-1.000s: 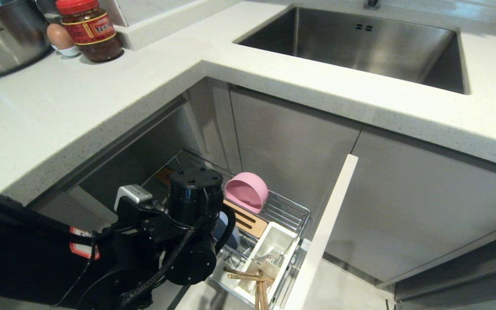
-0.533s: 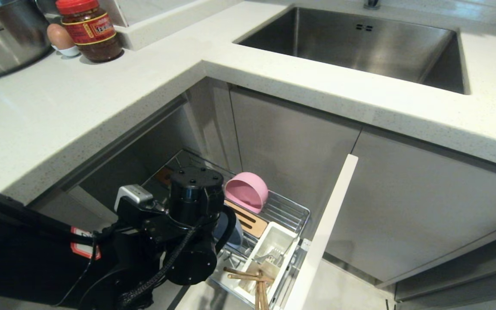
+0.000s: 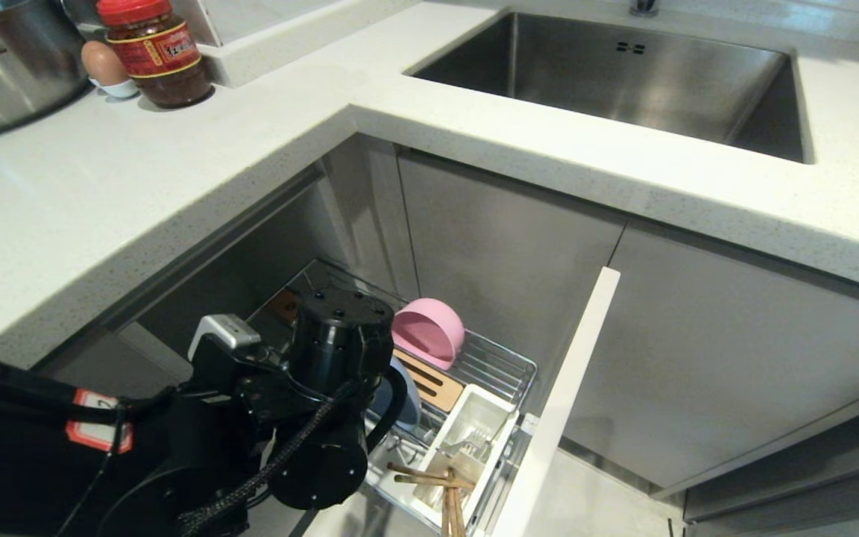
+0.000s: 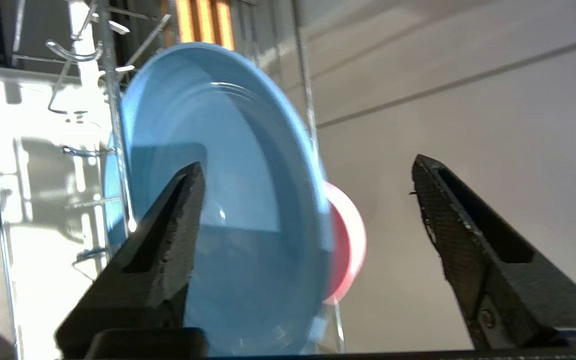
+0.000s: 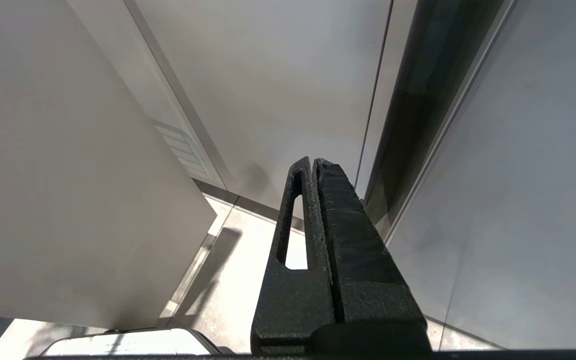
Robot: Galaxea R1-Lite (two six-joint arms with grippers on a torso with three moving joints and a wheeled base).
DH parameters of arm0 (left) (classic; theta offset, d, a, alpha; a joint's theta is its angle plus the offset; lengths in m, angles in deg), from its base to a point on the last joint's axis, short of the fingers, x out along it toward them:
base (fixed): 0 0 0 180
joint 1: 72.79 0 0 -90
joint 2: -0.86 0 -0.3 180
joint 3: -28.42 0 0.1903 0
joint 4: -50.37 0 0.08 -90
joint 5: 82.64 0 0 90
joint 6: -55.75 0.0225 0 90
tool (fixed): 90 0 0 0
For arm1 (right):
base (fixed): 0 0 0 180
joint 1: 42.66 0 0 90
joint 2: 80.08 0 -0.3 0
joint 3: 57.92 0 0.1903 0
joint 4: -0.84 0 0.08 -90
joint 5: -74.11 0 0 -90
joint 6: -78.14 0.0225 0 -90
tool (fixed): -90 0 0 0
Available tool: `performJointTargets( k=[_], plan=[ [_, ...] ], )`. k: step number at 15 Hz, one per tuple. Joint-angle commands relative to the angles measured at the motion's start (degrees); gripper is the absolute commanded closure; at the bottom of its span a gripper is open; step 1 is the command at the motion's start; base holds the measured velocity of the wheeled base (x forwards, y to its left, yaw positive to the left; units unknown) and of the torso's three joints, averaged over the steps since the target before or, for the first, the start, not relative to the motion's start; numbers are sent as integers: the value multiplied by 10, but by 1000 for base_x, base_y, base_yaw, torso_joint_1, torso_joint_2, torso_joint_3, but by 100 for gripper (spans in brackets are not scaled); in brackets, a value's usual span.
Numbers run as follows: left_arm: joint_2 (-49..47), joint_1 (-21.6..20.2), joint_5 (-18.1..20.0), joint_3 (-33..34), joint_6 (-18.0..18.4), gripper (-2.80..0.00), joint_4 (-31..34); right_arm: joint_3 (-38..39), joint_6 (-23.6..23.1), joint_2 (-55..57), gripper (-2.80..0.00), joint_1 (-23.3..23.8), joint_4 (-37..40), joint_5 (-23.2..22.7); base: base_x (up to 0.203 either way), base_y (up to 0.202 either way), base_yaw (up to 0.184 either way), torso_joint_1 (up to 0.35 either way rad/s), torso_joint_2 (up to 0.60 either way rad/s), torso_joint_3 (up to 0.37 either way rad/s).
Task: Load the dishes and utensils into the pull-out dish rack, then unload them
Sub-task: Pick up the plate and place it in the cupboard, then take the plate out of the cupboard
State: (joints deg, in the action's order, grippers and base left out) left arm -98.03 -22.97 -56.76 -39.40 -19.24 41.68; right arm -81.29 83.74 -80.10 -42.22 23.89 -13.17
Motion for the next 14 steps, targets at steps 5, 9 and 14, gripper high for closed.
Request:
performJointTargets(
  k=[5,9,14],
  plan=[
    [102,40,-19,-21,-4,0,63,0,0,-2,0,0,0,0,0,0,0,0,0,0],
    [158,42,-21,-52,0,0,112,0,0,-2,0,0,0,0,0,0,0,0,0,0],
    [262,43,-16,-79,25,0,139,0,0,-2,0,0,0,0,0,0,0,0,0,0]
  ],
)
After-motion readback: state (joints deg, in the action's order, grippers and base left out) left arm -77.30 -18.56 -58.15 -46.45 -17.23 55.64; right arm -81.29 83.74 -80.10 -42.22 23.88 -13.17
